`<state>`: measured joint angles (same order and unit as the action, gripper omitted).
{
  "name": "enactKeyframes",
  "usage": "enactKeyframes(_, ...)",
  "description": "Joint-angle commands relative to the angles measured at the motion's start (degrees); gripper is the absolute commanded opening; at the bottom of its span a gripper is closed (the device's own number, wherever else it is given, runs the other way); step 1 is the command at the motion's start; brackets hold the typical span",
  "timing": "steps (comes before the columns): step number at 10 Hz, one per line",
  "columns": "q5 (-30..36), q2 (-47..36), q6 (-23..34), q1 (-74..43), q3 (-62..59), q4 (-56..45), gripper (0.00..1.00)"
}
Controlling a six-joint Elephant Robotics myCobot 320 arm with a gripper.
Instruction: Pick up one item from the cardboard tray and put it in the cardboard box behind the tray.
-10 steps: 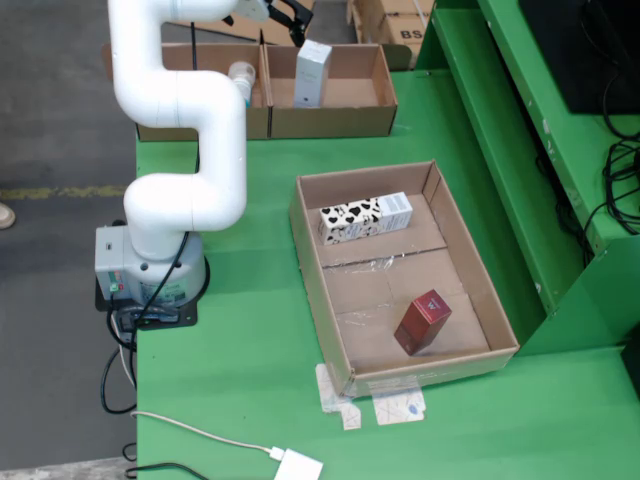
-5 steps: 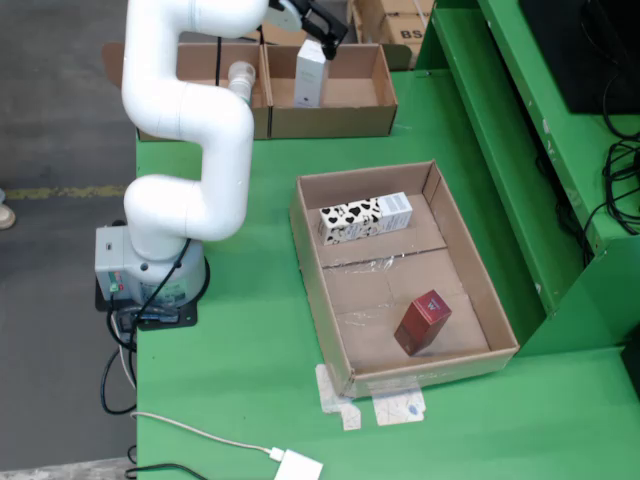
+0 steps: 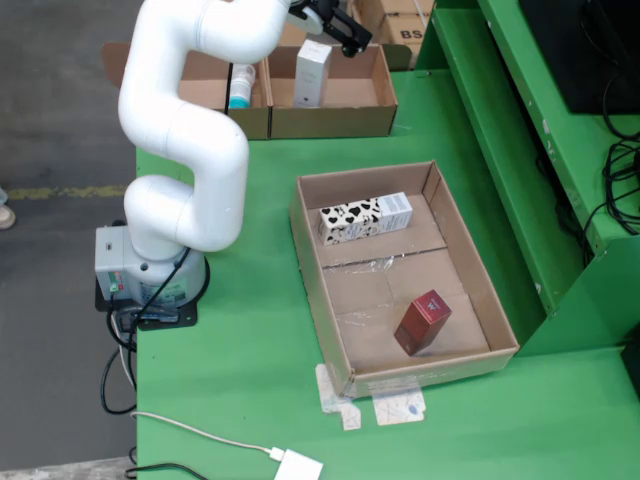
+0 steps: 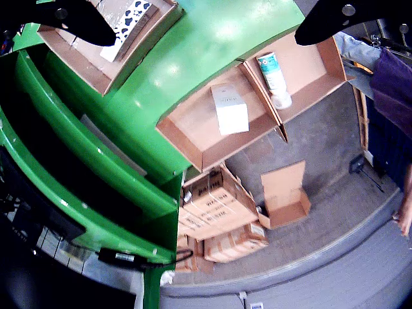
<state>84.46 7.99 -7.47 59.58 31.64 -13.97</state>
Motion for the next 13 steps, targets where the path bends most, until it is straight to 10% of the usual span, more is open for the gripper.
enactKeyframes(1,13.1,-46.3,49.0,-82.6,81.8,18.9,1.00)
enactKeyframes(7,23.5,-14.1,78.7,-131.0,75.1,32.8,1.00)
enactKeyframes(9,23.7,-7.9,81.4,-135.4,70.3,32.3,1.00)
enactKeyframes(11,24.2,9.6,83.5,-139.8,54.4,29.0,1.00)
enactKeyframes(12,24.7,31.2,82.3,-139.7,26.2,16.9,1.00)
enactKeyframes(13,24.7,31.2,82.3,-139.7,26.2,16.9,1.00)
